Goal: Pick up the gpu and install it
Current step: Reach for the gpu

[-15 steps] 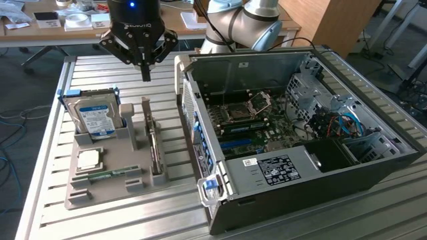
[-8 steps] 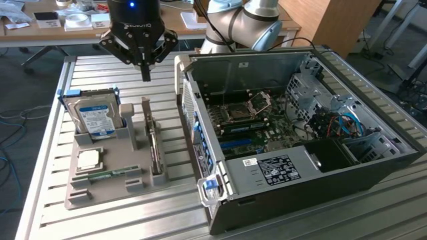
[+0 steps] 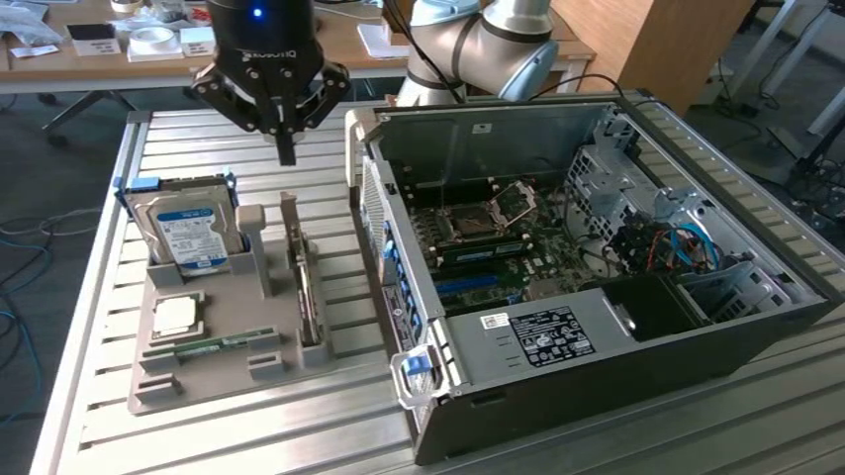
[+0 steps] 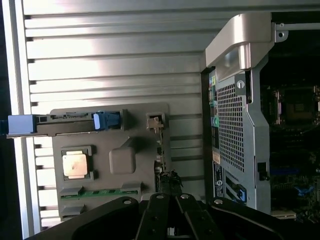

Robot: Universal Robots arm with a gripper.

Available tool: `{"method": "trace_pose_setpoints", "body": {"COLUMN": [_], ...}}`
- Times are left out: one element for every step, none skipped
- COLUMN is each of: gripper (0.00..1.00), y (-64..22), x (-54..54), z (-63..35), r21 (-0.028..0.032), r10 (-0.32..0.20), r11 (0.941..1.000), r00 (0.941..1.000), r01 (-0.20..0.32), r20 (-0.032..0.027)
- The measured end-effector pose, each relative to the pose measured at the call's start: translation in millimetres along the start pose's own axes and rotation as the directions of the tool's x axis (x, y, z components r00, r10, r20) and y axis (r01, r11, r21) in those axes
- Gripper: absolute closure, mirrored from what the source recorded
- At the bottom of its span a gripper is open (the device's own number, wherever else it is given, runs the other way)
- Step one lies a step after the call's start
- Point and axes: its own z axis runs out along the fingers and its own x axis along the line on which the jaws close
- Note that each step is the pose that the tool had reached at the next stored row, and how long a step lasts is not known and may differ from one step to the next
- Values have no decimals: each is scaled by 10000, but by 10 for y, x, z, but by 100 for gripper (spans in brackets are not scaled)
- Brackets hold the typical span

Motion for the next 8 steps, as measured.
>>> {"method": "trace_pose_setpoints", "body": {"gripper": [89,89,89,89,89,89,89,89], "y": [-16,-34,-52,-74,-94,-115,-138,-161], "x": [2,5,7,9,11,12,13,14], "z": [0,-1,-2,-2,-3,-3,-4,-5], "r21": [2,6,9,10,13,16,18,20], "r10": [0,0,0,0,0,-1,-1,-1], "r11": [10000,10000,10000,10000,10000,10000,10000,10000], "r00": [10000,10000,10000,10000,10000,10000,10000,10000], "r01": [0,0,0,0,0,1,1,1], "r20": [0,0,0,1,1,1,1,1]}}
